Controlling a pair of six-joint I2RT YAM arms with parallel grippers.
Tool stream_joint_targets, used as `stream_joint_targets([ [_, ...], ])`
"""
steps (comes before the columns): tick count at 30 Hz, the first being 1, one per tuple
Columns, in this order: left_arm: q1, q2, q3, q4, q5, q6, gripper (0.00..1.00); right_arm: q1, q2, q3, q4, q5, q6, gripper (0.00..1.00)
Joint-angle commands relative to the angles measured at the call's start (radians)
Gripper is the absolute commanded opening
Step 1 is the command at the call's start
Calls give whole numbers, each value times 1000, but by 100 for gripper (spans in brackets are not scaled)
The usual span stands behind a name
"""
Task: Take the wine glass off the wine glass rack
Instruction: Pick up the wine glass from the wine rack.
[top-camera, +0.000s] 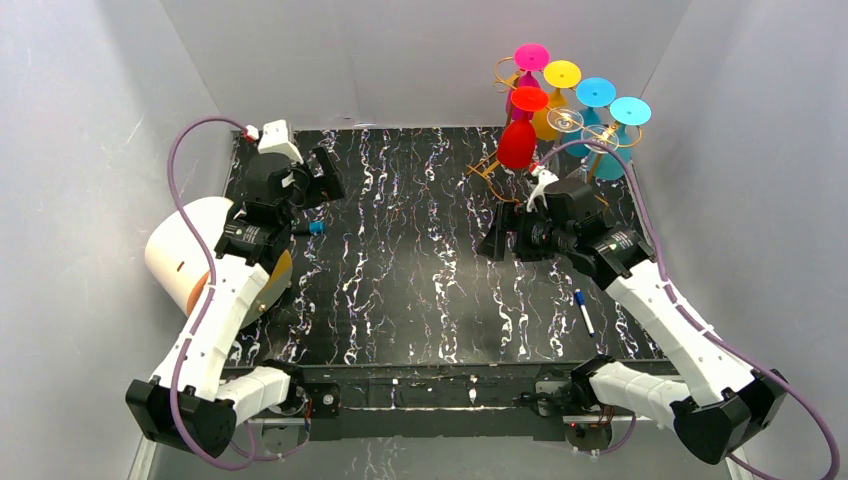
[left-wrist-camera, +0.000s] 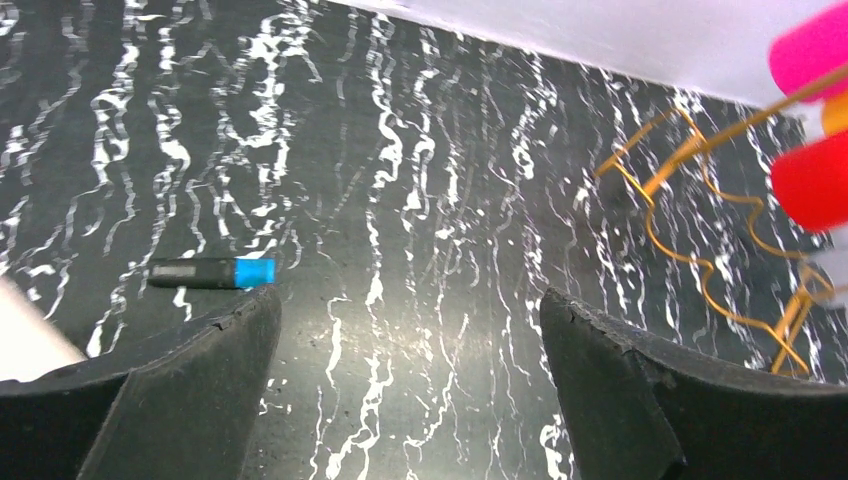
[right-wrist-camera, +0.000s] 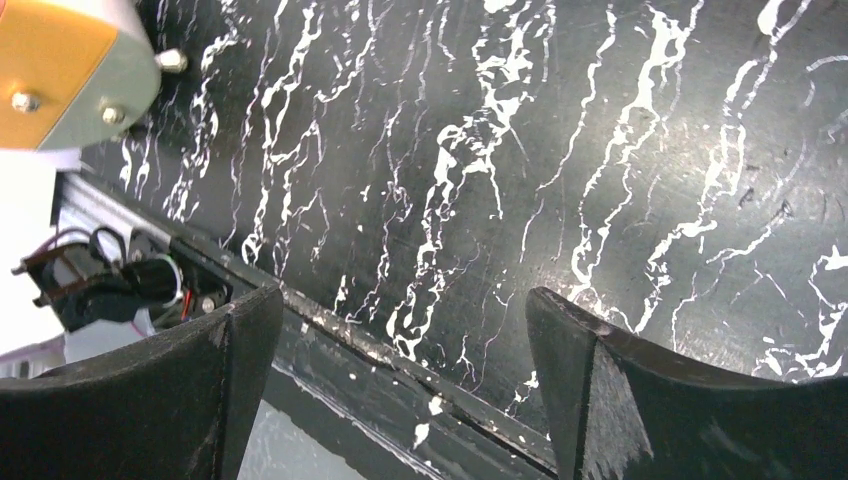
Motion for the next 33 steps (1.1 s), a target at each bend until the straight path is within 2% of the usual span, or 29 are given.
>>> stream_joint_targets([
  [1, 1, -48, -17, -1, -225, -91, 98, 3, -33, -43, 63, 131, 115, 99],
  [3, 1, -61, -28, -6, -277, -138, 98, 2, -51, -64, 62, 195, 158, 99],
  [6, 0, -85, -46, -5, -248, -166, 98, 4, -94, -112, 65, 294, 231, 99],
  [11, 0, -137, -79, 21, -32, -143, 98, 2, -167, -171, 54, 406, 303, 99],
  [17, 2, -130, -99, 47, 134, -73, 98, 3, -249, -209, 24, 476, 336, 99],
  [21, 0, -85, -72, 30, 254, -78, 98, 3, -270, -162, -122, 627, 373, 99],
  [23, 0, -45, -54, 20, 330, -63, 98, 3, -302, -161, -139, 677, 383, 99],
  [27, -20, 15, -39, 19, 411, -68, 98, 3, -320, -152, -146, 699, 365, 99],
  [33, -142, 50, -17, -18, 341, 12, 98, -15, -245, -155, -118, 591, 335, 99],
])
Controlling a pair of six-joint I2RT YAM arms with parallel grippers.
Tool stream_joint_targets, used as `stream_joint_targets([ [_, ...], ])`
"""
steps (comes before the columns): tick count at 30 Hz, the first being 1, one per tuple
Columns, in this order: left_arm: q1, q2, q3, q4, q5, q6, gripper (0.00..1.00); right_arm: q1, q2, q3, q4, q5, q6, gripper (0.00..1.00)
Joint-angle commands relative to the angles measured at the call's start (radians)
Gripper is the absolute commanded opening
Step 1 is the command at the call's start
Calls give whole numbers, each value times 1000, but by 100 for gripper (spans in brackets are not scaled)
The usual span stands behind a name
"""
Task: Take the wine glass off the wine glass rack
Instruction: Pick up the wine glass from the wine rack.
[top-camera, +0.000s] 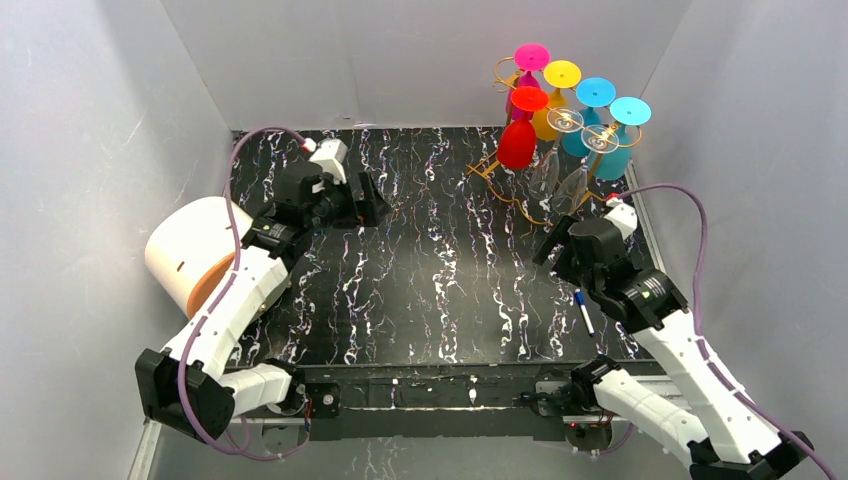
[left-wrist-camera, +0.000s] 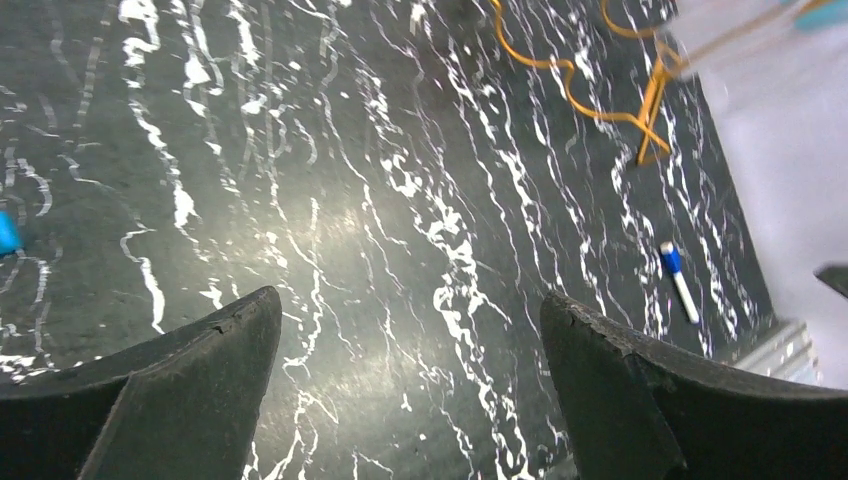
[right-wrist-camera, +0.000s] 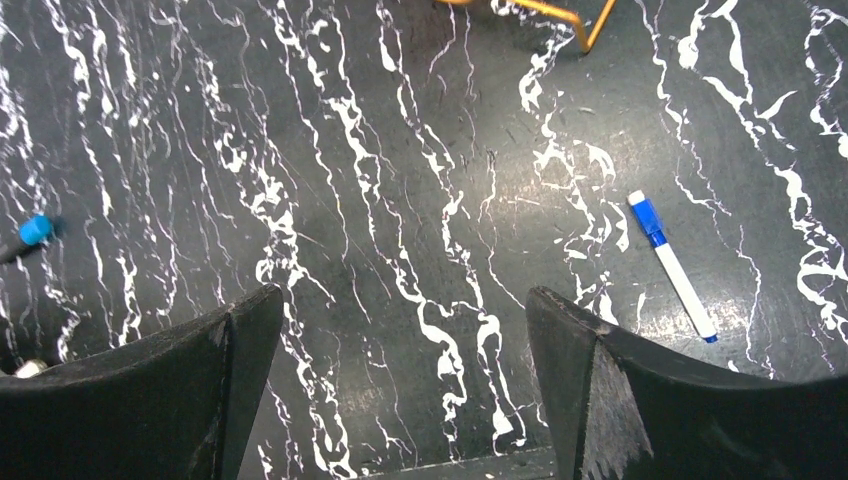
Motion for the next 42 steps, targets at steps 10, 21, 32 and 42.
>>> stream_joint_targets([
  [10, -76, -59, 28, -54, -44, 95, 98, -316, 47, 8, 145, -519, -73, 96],
  [21, -76, -141, 6, -24, -72, 97, 98, -358, -27, 256, 21, -269, -60, 79],
  [32, -76, -101, 56, -64, -11, 135, 98, -358, 165, 527, 38, -176, -150, 74],
  [42, -76, -114, 40, -73, -25, 146, 98, -359, 370, 828, -34, -188, -248, 72],
])
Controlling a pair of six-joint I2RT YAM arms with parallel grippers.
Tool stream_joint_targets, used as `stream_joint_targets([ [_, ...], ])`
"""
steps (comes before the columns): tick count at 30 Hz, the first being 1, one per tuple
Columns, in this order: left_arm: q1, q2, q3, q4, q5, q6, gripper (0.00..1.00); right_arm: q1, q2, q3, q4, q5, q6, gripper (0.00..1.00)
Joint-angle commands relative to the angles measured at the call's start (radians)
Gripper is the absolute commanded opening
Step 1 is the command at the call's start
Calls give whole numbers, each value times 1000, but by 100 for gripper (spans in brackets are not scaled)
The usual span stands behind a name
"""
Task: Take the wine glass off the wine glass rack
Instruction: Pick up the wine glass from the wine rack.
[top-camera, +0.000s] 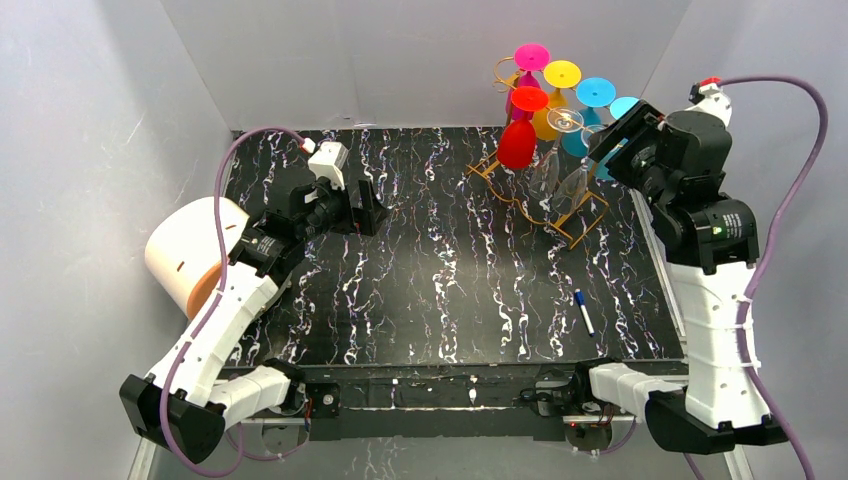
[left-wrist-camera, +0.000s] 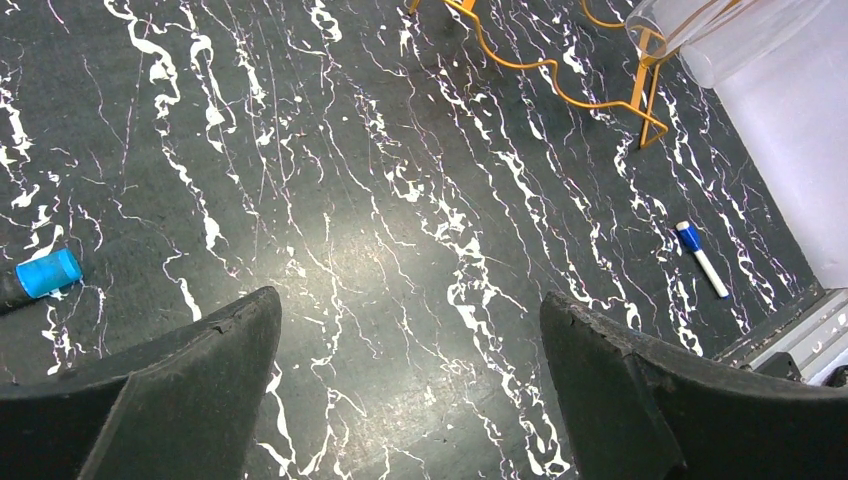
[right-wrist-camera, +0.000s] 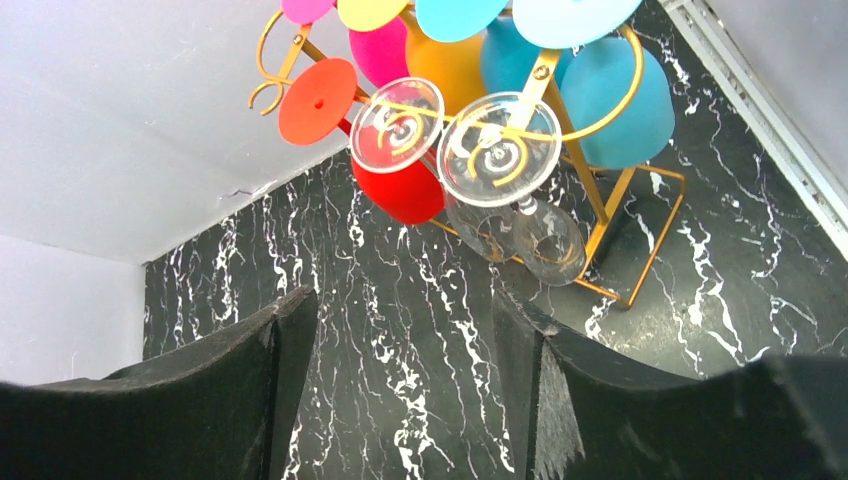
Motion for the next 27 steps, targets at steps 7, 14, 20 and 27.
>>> stream_joint_targets([
  [7, 0, -13, 29, -23, 13, 28, 98, -91, 95, 58, -18, -95, -54, 70],
  [14, 0, -13, 30, -31, 6, 35, 98, -420, 61, -114, 74, -409, -93, 68],
  [20, 0, 2, 23, -23, -3, 36, 98, -581, 58, -184, 183, -715, -101, 70],
  [27, 0, -9, 11, 10, -5, 25, 98, -600, 82, -234, 311, -867, -1, 71],
])
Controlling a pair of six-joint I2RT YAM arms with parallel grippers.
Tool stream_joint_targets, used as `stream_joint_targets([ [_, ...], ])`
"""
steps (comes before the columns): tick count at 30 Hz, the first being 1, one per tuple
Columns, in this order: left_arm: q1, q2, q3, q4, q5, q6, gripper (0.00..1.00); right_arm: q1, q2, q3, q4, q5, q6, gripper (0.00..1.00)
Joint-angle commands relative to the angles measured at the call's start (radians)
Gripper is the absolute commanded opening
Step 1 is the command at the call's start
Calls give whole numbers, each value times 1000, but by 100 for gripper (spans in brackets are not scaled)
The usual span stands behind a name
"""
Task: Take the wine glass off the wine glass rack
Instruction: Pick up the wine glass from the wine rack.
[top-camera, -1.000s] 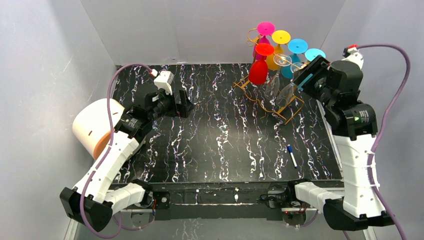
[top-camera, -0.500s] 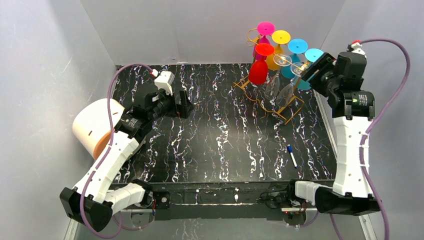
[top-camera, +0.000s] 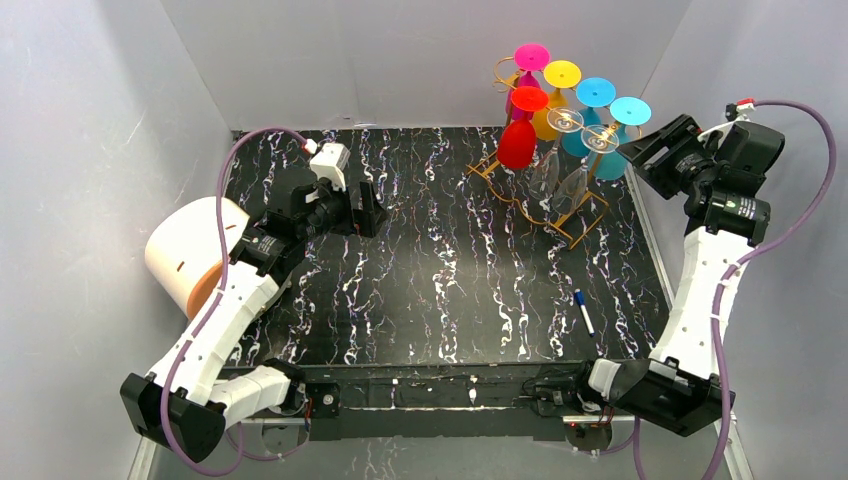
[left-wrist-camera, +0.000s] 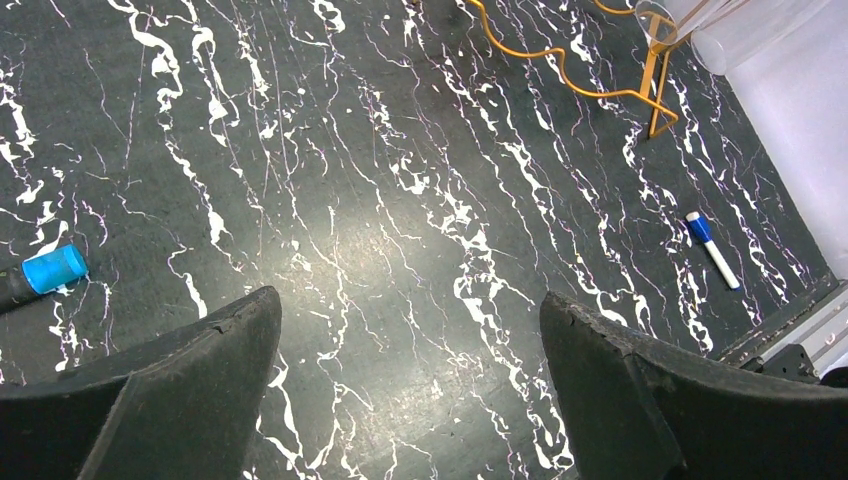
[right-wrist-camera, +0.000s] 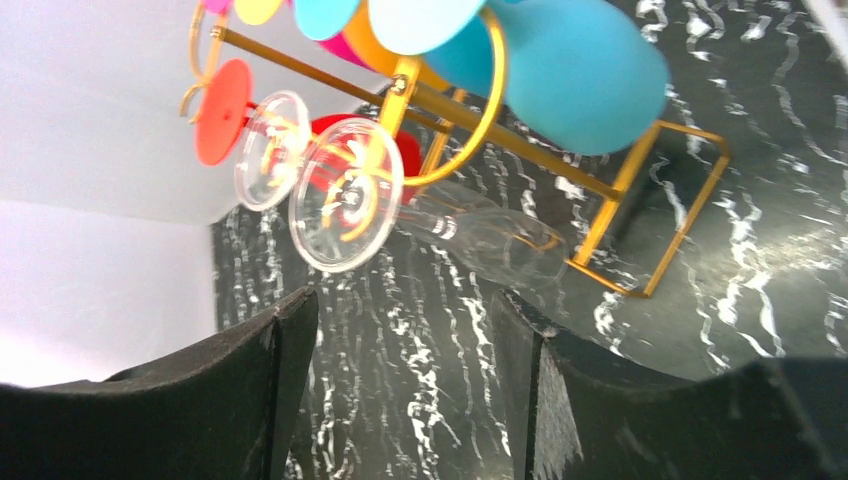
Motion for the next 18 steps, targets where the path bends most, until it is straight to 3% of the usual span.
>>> stream_joint_targets([
  [1, 0, -16, 6, 32, -2, 2, 98, -12, 0, -34, 164, -159, 78, 70],
  [9, 0, -20, 11, 25, -9, 7, 98, -15, 27, -85, 305, -231, 205, 54],
  [18, 0, -17, 0, 18, -9, 10, 98, -14, 49, -129, 307, -232, 226, 50],
])
